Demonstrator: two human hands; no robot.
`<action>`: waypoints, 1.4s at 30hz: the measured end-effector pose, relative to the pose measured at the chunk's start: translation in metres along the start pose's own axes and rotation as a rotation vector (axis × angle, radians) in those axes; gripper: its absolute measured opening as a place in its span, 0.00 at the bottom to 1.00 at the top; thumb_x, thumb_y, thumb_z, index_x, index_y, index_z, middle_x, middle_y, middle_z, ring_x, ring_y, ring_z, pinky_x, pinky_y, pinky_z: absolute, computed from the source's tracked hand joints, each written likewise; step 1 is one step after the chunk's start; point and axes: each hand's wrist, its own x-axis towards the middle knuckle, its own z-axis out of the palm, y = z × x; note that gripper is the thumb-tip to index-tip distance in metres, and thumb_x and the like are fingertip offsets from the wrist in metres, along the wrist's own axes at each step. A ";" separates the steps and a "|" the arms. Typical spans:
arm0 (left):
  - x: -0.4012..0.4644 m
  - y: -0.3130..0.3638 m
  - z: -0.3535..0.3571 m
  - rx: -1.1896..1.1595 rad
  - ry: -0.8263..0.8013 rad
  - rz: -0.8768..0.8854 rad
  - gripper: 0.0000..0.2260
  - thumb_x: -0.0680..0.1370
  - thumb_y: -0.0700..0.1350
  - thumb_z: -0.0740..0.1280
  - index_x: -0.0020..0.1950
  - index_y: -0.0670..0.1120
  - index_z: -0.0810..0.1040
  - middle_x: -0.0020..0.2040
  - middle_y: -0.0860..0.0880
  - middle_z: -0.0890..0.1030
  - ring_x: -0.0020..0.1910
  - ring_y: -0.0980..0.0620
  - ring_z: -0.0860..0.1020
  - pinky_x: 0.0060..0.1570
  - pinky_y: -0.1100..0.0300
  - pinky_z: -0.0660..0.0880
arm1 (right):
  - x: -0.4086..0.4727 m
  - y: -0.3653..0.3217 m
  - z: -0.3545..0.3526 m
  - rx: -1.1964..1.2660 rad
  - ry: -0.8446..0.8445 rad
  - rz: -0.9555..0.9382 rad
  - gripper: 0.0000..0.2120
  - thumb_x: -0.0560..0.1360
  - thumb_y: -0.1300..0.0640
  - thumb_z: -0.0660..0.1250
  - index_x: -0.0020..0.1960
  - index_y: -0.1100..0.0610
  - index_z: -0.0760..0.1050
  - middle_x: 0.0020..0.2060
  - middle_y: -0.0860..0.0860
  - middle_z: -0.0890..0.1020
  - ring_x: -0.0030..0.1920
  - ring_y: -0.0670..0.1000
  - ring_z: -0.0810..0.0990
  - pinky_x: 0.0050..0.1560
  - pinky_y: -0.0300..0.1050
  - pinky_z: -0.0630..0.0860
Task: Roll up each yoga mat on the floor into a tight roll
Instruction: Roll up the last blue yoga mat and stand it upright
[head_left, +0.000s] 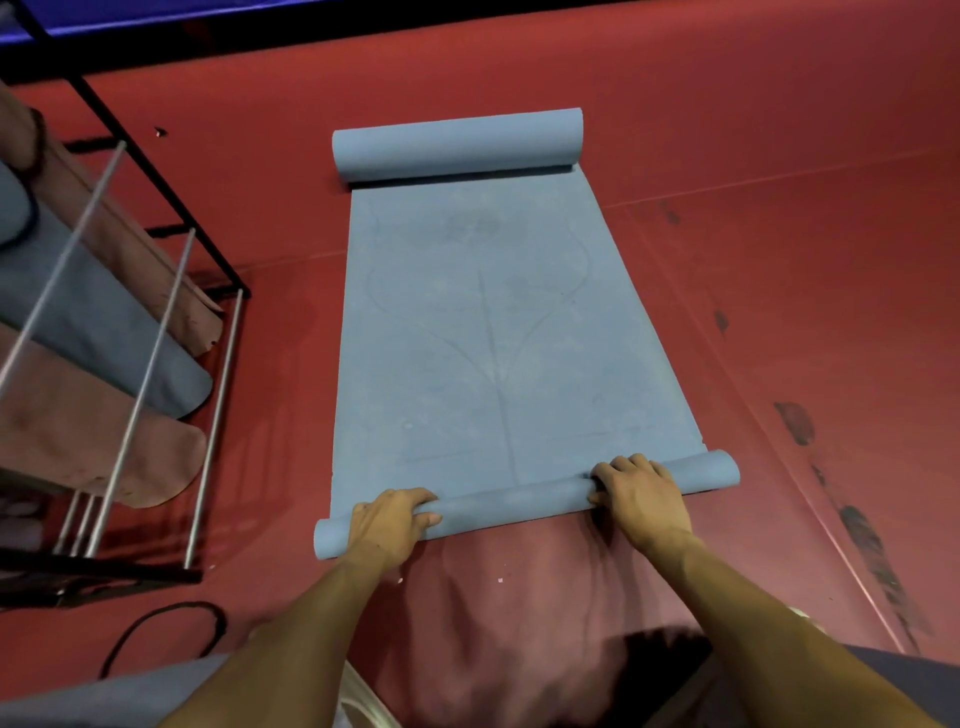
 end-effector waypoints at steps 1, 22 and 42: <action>0.001 0.001 0.000 -0.019 -0.008 -0.003 0.10 0.83 0.56 0.66 0.63 0.60 0.81 0.57 0.58 0.84 0.61 0.53 0.79 0.64 0.51 0.68 | 0.001 0.001 -0.001 -0.003 -0.014 -0.001 0.12 0.82 0.46 0.64 0.61 0.48 0.80 0.50 0.47 0.81 0.55 0.53 0.76 0.64 0.50 0.69; -0.022 0.011 0.016 0.258 0.270 0.106 0.21 0.71 0.66 0.68 0.59 0.58 0.84 0.58 0.52 0.80 0.60 0.47 0.75 0.61 0.50 0.67 | 0.003 -0.011 -0.004 0.032 0.141 0.064 0.03 0.76 0.54 0.73 0.49 0.51 0.84 0.54 0.53 0.80 0.56 0.59 0.73 0.58 0.52 0.74; -0.006 -0.019 0.016 0.362 0.303 0.104 0.31 0.70 0.55 0.80 0.72 0.59 0.76 0.61 0.43 0.78 0.60 0.41 0.76 0.71 0.38 0.67 | 0.013 -0.011 -0.004 -0.037 -0.096 0.063 0.29 0.69 0.39 0.68 0.68 0.48 0.74 0.69 0.54 0.72 0.72 0.64 0.64 0.74 0.69 0.55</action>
